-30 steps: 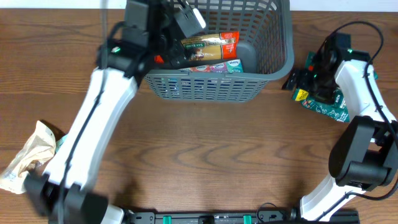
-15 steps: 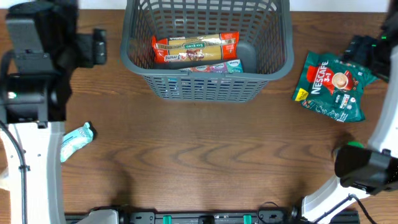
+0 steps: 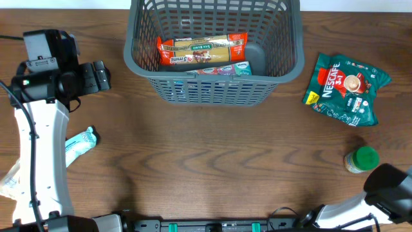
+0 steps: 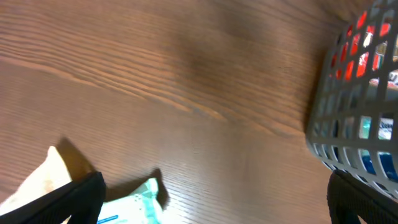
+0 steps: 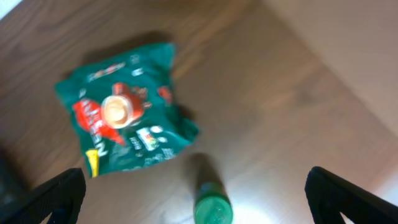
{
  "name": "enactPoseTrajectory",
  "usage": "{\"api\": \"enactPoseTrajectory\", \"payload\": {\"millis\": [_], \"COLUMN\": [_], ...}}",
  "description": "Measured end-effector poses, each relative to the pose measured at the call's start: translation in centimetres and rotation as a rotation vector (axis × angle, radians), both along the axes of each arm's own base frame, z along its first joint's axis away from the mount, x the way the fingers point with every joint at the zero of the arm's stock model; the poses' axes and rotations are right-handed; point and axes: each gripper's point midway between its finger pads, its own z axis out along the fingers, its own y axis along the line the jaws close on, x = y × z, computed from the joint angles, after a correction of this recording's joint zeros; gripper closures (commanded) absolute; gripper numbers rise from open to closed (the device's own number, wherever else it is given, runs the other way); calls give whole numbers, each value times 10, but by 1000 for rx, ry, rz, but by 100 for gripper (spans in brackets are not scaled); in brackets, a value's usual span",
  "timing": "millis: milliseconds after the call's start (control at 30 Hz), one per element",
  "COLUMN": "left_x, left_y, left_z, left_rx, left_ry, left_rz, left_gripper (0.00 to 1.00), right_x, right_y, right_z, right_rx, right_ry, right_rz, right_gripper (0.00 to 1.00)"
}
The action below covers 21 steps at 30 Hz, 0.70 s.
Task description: Pack container
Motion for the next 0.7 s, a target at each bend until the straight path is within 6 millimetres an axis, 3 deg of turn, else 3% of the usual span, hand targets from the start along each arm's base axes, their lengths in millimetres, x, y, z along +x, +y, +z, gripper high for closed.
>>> {"api": "enactPoseTrajectory", "payload": {"millis": [167, 367, 533, 700], "left_x": [1, 2, 2, 2], "left_y": [-6, -8, -9, -9], "left_z": [0, 0, 0, 0], "left_rx": [-30, -40, -41, -42], "left_ry": [-8, -11, -11, -11], "left_rz": [-15, -28, -33, -33], "left_gripper": [1, 1, 1, 1], "right_x": [37, 59, 64, 65], "right_y": [8, 18, 21, 23], "right_z": [-80, -174, -226, -254], "right_rx": [190, 327, 329, 312], "right_ry": [3, -5, -34, -63], "right_rz": [275, 415, 451, 460], "right_gripper": [1, 1, 1, 1]}}
